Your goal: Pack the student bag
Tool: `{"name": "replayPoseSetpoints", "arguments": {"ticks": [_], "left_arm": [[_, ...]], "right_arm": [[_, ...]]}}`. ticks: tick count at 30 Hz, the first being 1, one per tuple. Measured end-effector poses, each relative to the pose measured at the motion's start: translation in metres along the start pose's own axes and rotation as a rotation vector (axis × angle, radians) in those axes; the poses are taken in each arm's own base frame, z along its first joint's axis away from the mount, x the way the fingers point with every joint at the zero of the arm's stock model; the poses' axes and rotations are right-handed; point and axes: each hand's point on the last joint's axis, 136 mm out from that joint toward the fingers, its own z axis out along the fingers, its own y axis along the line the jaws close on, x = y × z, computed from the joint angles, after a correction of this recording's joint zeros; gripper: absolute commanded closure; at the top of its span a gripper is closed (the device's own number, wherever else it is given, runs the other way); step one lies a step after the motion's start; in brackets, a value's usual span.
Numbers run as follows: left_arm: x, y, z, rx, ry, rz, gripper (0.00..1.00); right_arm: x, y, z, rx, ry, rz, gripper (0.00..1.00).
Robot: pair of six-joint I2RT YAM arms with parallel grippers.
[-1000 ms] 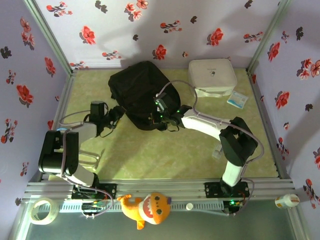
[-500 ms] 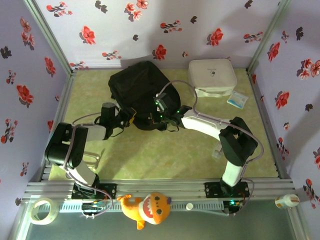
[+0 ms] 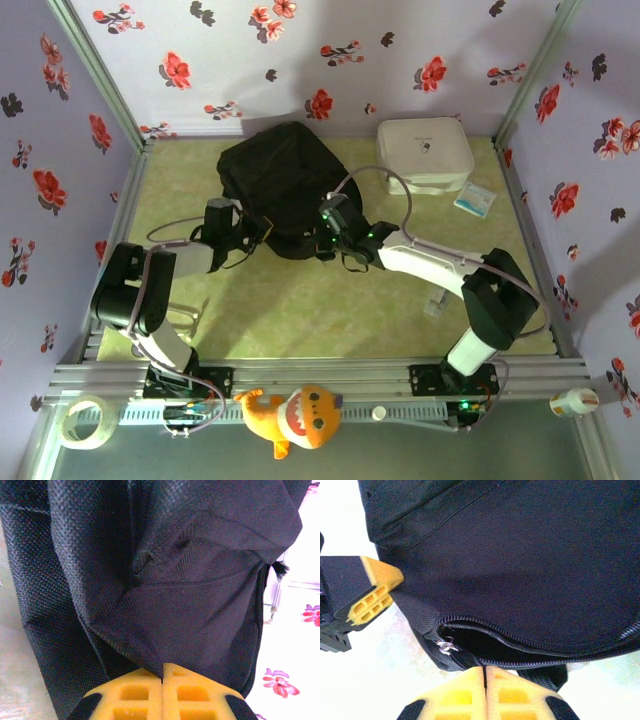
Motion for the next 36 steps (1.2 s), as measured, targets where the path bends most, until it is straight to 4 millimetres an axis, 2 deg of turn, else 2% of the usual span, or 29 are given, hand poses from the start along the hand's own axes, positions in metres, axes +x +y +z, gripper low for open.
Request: {"name": "replayPoseSetpoints", "arguments": {"ticks": [10,21,24,26,28,29,33,36], "left_arm": [[0.003,0.006,0.0,-0.027,0.018,0.035,1.0],[0.006,-0.003,-0.004,-0.025,0.05,0.081,1.0],[0.006,-0.006,-0.004,-0.029,0.062,0.103,0.99],[0.004,-0.005,-0.005,-0.043,0.065,0.119,0.86],[-0.003,-0.003,-0.008,-0.064,0.051,0.129,0.64],[-0.008,-0.001,-0.011,-0.079,0.036,0.131,0.57],[-0.021,0.003,-0.026,-0.126,-0.023,0.142,0.39],[-0.021,-0.002,-0.04,-0.121,-0.057,0.147,0.34]], "right_arm": [[0.0,-0.018,-0.008,0.085,-0.017,0.025,1.0],[0.007,-0.038,-0.008,0.148,-0.021,0.153,1.0],[0.008,-0.036,-0.009,0.11,-0.016,0.155,1.0],[0.009,-0.029,-0.009,0.066,0.002,0.137,1.0],[0.009,-0.017,-0.008,0.004,0.015,0.103,1.0],[0.009,-0.009,-0.009,-0.033,0.023,0.081,1.0],[0.011,0.022,-0.01,-0.144,0.052,0.014,1.0],[0.005,0.044,-0.004,-0.206,0.056,-0.016,1.0]]}}
